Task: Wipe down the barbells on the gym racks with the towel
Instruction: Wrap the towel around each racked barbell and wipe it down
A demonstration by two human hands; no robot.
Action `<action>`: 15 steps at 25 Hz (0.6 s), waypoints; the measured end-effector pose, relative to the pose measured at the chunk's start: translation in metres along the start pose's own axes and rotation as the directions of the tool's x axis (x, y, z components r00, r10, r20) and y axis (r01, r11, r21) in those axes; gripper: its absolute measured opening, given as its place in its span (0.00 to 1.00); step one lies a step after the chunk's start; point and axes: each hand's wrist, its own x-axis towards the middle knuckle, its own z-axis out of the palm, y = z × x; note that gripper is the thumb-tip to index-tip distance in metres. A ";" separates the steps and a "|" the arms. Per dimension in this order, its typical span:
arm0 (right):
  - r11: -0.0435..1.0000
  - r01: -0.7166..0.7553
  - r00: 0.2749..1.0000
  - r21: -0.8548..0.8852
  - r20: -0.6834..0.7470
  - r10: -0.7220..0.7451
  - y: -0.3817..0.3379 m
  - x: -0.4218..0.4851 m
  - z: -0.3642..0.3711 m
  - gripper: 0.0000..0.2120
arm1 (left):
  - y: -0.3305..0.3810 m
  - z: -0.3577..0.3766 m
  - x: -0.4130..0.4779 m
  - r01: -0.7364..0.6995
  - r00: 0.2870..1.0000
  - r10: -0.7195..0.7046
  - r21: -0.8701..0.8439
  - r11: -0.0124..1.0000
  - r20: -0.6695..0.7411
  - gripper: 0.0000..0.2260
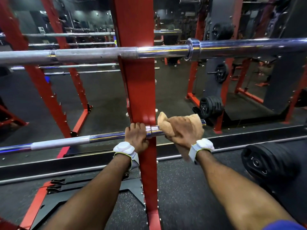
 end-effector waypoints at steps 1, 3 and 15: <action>0.999 -0.042 0.999 -0.005 0.010 0.042 0.011 -0.002 0.001 0.19 | 0.002 0.000 0.001 0.025 1.000 -0.025 -0.008 1.000 -0.002 0.24; 0.994 -0.104 0.994 0.012 -0.020 0.104 0.028 -0.009 0.011 0.19 | 0.004 -0.001 0.004 0.059 0.998 -0.059 -0.018 0.998 -0.006 0.25; 0.999 0.049 0.999 0.004 0.021 -0.049 -0.048 -0.004 0.029 0.45 | 0.004 0.011 0.007 0.087 0.994 -0.090 -0.060 0.994 -0.062 0.26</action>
